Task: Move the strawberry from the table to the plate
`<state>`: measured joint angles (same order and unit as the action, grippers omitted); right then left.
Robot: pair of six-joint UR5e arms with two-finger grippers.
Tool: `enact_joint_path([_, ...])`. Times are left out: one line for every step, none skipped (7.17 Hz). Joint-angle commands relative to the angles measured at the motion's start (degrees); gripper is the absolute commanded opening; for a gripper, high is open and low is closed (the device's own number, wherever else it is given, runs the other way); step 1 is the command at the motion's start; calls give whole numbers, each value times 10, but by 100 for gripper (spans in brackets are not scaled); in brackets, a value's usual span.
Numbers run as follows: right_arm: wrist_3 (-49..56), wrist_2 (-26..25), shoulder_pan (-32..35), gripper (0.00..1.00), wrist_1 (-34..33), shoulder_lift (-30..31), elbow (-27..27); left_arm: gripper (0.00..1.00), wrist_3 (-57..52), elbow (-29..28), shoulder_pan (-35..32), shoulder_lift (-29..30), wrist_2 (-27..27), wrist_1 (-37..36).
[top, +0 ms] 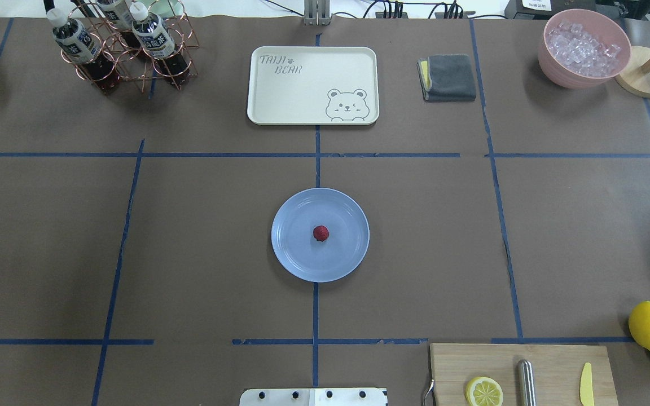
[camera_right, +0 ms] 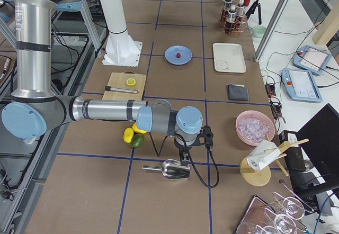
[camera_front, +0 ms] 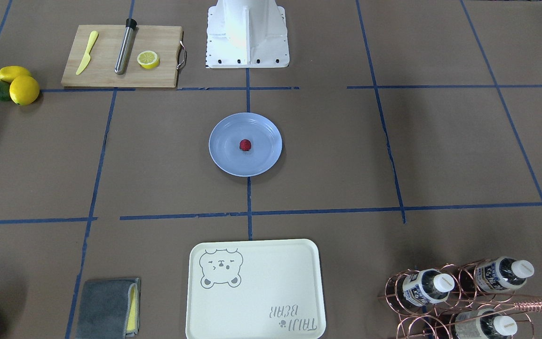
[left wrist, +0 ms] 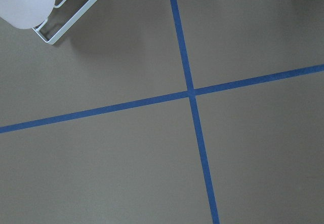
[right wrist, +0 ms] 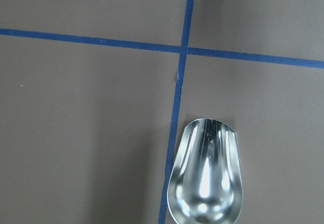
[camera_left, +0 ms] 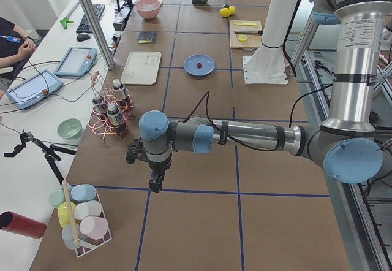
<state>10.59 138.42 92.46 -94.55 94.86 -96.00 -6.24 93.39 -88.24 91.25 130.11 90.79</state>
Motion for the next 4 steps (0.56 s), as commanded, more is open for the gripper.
enact_joint_path([-28, -1, 2, 100, 27, 4, 8, 100, 0, 0, 0, 3, 0, -1])
enact_joint_path([-69, -2, 2, 100, 28, -4, 8, 100, 0, 1, 0, 3, 0, -1])
enact_joint_path([-76, -2, 2, 100, 29, -6, 9, 100, 0, 0, -1, 0, 1, -2])
enact_joint_path([-75, -2, 2, 100, 29, -5, 11, 100, 1, -2, -6, -4, 1, -2])
